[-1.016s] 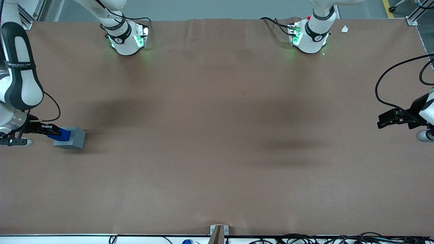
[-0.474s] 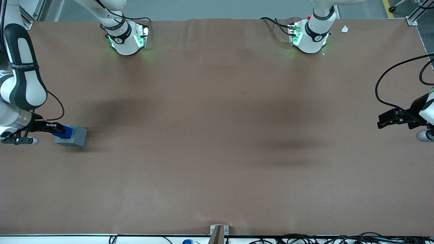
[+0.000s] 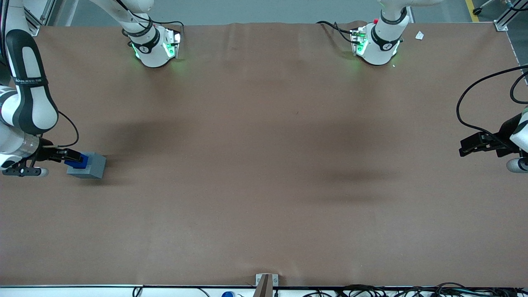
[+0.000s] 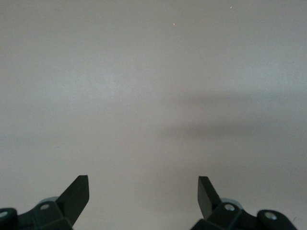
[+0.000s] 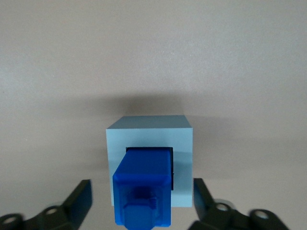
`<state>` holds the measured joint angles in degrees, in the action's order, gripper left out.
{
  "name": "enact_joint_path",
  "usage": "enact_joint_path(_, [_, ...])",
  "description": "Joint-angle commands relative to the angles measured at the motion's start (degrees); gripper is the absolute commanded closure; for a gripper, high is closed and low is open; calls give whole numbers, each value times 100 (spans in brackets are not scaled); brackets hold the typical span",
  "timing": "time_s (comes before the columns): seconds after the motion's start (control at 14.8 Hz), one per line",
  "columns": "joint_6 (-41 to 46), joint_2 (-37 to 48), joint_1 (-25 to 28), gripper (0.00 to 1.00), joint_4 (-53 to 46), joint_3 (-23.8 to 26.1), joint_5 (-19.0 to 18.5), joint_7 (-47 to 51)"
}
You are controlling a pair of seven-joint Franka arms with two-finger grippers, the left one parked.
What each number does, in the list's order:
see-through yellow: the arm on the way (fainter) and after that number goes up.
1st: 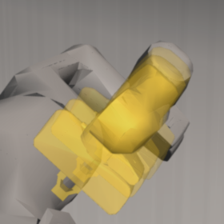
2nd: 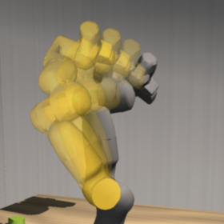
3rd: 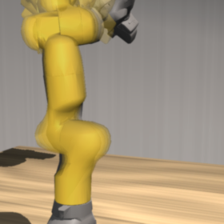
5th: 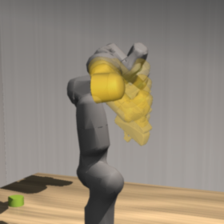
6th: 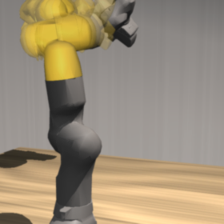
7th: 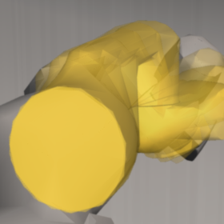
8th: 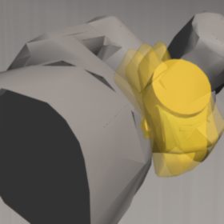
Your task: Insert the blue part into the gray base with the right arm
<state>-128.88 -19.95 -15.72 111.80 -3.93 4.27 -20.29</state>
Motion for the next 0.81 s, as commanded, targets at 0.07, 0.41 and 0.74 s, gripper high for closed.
enact_joint_path(0.07, [319,351,-19,0,-44,85,-40,-54])
enact_joint_path(0.41, [767,1001,288,0,-44,94,47,51])
enact_joint_path(0.74, [1180,1599,613,0,-44,85,127,253])
